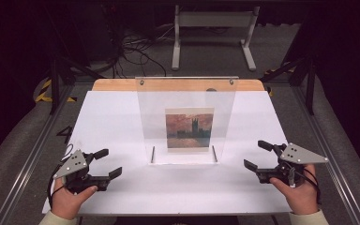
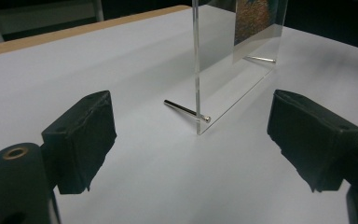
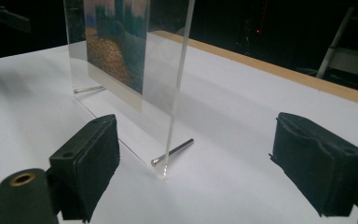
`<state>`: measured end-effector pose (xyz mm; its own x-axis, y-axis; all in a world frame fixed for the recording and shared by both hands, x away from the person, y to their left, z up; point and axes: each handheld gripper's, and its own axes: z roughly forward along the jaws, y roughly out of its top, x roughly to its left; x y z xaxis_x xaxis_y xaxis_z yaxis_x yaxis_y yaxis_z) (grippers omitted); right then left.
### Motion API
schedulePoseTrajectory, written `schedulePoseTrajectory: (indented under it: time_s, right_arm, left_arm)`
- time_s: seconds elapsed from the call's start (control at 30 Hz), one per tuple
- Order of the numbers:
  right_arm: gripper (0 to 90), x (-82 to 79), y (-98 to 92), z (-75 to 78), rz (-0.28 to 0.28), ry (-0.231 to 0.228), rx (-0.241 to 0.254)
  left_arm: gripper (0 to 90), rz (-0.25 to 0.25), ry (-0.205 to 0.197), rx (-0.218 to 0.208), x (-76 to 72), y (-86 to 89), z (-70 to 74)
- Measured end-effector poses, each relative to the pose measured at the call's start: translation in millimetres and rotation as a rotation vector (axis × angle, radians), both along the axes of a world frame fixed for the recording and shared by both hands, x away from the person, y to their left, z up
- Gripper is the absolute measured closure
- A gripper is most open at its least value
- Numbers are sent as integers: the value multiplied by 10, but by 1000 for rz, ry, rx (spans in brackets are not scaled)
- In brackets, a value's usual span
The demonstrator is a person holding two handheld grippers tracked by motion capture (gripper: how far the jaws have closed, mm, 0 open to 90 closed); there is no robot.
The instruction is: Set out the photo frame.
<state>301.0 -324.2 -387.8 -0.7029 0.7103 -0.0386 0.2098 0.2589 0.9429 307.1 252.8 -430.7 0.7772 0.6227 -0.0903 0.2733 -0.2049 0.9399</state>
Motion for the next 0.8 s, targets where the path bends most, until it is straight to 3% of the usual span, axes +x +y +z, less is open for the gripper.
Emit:
schedulePoseTrajectory:
  time_s: [0.17,0.27,0.43,0.5,0.57,0.8]
  right_arm:
    - [140,44,-40,-207,-7,41,-16]
    - [140,83,-47,-309,-14,55,-29]
    - [140,111,-16,-482,-41,54,-36]
    - [141,137,43,-616,-47,70,-56]
    - [141,148,73,-650,-41,79,-64]
    - [140,158,79,-665,-51,89,-52]
  left_arm:
    - [153,23,-9,16,64,41,-162]
    - [150,31,-9,48,102,36,-229]
    - [141,53,-26,47,148,30,-336]
    - [147,71,-22,41,169,36,-365]
    - [143,74,-33,31,171,37,-368]
    - [140,70,-38,57,167,7,-368]
